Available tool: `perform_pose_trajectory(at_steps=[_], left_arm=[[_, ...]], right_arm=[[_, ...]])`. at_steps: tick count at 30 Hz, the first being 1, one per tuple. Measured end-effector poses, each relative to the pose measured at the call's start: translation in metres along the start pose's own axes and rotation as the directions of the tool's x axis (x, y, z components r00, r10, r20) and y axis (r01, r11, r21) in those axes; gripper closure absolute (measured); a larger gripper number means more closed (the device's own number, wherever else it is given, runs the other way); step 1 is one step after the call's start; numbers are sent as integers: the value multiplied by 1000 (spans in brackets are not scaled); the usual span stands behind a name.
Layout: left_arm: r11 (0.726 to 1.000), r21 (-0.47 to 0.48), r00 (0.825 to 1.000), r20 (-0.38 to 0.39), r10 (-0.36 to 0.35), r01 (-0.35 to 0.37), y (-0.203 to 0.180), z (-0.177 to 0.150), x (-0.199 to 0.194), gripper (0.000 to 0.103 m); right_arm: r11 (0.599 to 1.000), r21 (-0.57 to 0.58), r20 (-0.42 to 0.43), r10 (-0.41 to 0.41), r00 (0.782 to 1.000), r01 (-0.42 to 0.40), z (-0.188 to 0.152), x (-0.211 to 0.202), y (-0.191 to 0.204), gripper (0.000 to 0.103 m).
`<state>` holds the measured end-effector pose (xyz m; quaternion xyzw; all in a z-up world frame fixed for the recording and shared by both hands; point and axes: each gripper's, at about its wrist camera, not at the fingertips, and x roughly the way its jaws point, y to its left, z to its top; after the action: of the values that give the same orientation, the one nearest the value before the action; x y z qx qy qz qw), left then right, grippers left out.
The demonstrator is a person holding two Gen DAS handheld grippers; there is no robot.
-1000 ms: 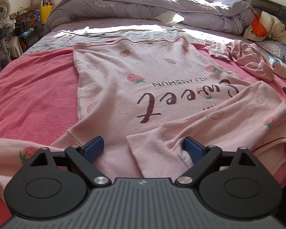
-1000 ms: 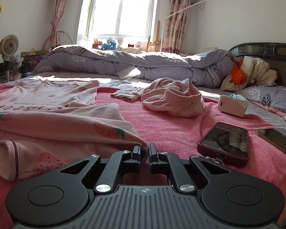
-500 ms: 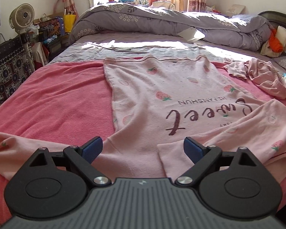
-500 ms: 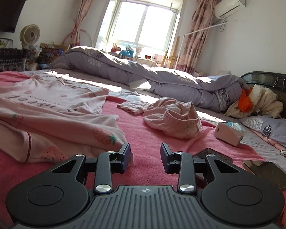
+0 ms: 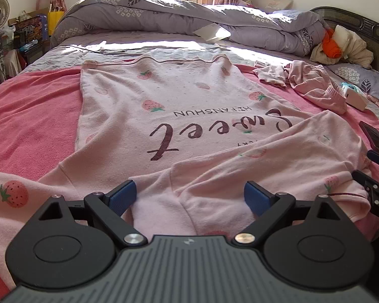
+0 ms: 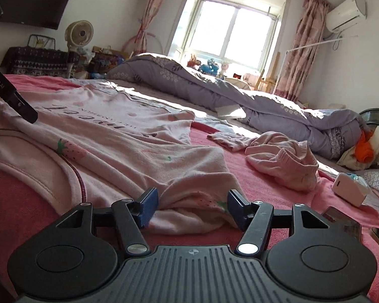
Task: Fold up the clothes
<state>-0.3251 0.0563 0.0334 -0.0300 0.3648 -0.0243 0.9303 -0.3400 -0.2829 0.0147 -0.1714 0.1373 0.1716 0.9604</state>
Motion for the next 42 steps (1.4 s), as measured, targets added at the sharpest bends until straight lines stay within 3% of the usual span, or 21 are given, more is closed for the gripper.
perform_pose_trajectory(at_steps=[5, 8, 11, 15, 17, 20, 22, 30, 32, 35, 37, 42], left_arm=[[1000, -24, 1000, 13, 11, -11, 9, -2, -8, 8], [999, -47, 999, 43, 26, -24, 9, 6, -18, 9], [999, -34, 995, 101, -21, 25, -5, 13, -24, 9], [996, 12, 990, 105, -90, 90, -33, 16, -15, 9], [996, 32, 993, 83, -85, 82, -45, 13, -5, 9], [997, 58, 998, 46, -52, 49, -53, 2, 9, 8], [995, 86, 997, 61, -47, 42, -55, -7, 10, 7], [990, 137, 993, 102, -59, 44, -48, -18, -1, 7], [987, 156, 993, 112, -43, 25, -47, -20, -7, 7], [988, 144, 992, 119, 38, -55, -44, -19, -16, 4], [990, 111, 988, 140, 68, -84, -39, -14, -25, 5], [992, 111, 981, 193, 30, -52, -47, -3, -27, 5]], right_arm=[[999, -20, -58, 35, 998, -37, -11, -11, -7, 38], [998, -36, -77, 50, 996, -53, -14, -18, -10, 31], [999, -11, 15, 50, 999, -50, 6, -18, -8, 28], [991, 107, 119, 73, 990, -86, 32, 8, 5, 26], [990, 118, 92, 69, 993, -80, 34, 29, 19, 26], [997, 51, -45, 62, 997, -59, 15, 57, 47, 26], [995, 88, 15, 52, 999, -53, 0, 47, 46, 26], [982, 91, 22, 167, 986, -168, -20, 13, 20, 23], [977, 100, 10, 187, 982, -187, -22, 7, 14, 23], [966, 125, -25, 232, 972, -227, -17, 1, 3, 23], [960, 142, 0, 242, 970, -239, -6, -3, -4, 21], [958, 192, 127, 193, 973, -215, 31, 9, -11, 18]])
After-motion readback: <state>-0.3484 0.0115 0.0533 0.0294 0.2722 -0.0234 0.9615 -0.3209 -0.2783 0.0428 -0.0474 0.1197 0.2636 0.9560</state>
